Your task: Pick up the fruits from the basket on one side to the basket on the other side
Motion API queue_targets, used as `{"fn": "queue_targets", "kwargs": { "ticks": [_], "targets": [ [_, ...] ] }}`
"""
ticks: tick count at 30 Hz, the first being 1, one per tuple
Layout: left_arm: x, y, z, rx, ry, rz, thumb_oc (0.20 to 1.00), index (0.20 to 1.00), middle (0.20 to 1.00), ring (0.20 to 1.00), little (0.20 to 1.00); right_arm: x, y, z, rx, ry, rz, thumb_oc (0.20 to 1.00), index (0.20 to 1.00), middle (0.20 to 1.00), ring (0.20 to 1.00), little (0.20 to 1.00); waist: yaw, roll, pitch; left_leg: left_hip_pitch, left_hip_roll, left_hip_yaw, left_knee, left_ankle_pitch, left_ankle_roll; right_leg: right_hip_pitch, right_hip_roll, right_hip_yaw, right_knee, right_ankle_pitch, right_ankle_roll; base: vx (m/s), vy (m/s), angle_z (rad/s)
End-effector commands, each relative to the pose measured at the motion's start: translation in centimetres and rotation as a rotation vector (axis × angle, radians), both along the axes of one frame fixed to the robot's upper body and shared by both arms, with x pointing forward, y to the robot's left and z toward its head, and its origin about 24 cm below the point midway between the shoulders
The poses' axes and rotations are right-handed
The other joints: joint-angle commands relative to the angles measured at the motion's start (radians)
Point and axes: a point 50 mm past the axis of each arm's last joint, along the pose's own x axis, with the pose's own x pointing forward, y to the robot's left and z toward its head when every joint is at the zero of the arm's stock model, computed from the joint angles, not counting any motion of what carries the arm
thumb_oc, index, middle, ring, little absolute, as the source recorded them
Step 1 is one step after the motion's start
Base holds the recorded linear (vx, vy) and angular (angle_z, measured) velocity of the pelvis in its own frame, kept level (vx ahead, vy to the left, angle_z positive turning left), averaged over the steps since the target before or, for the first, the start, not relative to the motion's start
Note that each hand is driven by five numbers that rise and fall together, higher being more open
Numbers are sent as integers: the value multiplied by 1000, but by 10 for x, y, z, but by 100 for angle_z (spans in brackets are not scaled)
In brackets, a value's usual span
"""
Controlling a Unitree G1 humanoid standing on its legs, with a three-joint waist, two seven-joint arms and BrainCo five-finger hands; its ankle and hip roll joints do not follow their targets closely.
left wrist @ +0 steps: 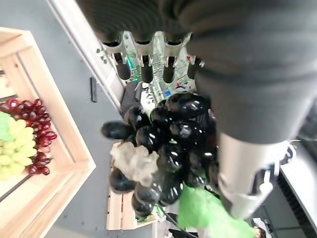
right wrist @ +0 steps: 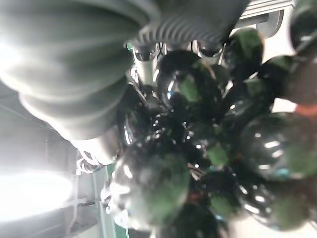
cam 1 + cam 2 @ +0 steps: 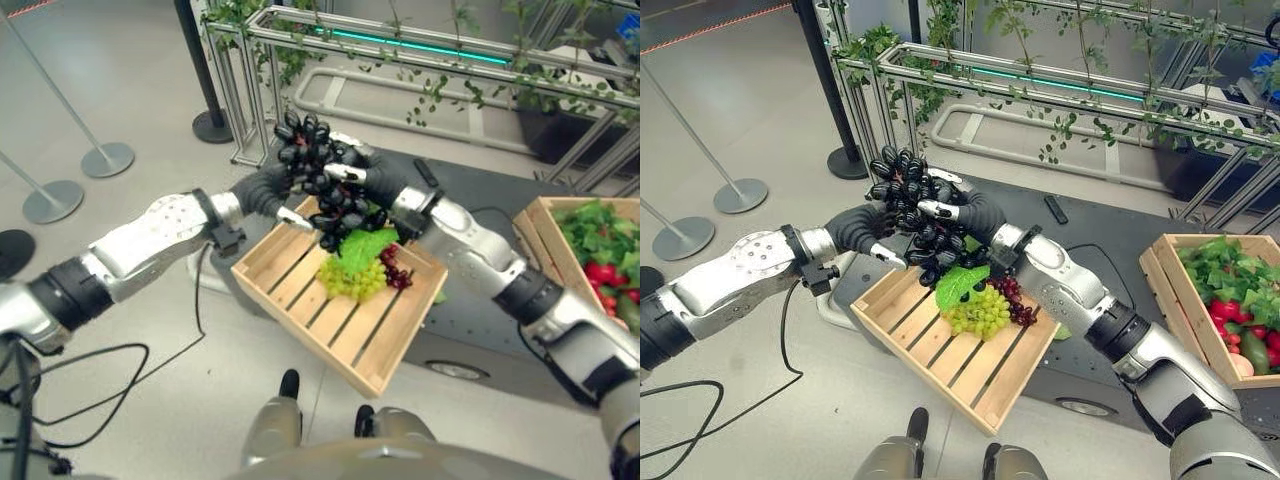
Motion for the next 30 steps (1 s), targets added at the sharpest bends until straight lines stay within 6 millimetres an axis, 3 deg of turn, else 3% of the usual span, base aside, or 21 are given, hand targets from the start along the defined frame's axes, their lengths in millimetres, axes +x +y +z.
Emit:
{"fn": "queue_targets", "kwargs": {
  "ticks": [1,8,13,24,30],
  "targets": [
    [3,-22,23,-47,-44,-98,1000,1000,1000,1000,1000,-16,40,69,137,-256,167,200,200,200,200,200,-9,-30,-16,43,2,20,56,-123,16,45,-67,29,-119,134,118,0,0,0],
    [3,-33,16,-13,-12,-140,1000,1000,1000,1000,1000,-16,47,86,184,-297,159,200,200,200,200,200,-11,-37,-20,45,4,23,54,-125,16,47,-68,32,-118,136,118,0,0,0],
    [2,-37,13,-16,-5,-147,1000,1000,1000,1000,1000,-17,50,87,196,-295,162,200,200,200,200,200,-12,-39,-23,50,4,25,51,-127,17,50,-68,34,-120,136,118,3,2,-5],
    [2,-38,-3,-107,59,-106,1000,1000,1000,1000,1000,-13,55,60,194,-184,144,200,200,200,200,200,-11,-45,-20,51,7,28,49,-127,19,49,-63,37,-121,133,115,1,0,-1],
    [0,-37,-28,-249,207,-43,1000,1000,1000,1000,1000,-16,53,54,234,-142,147,200,200,200,200,200,-12,-49,-13,50,8,25,47,-127,20,46,-62,39,-117,130,113,0,0,0]
  ]
}}
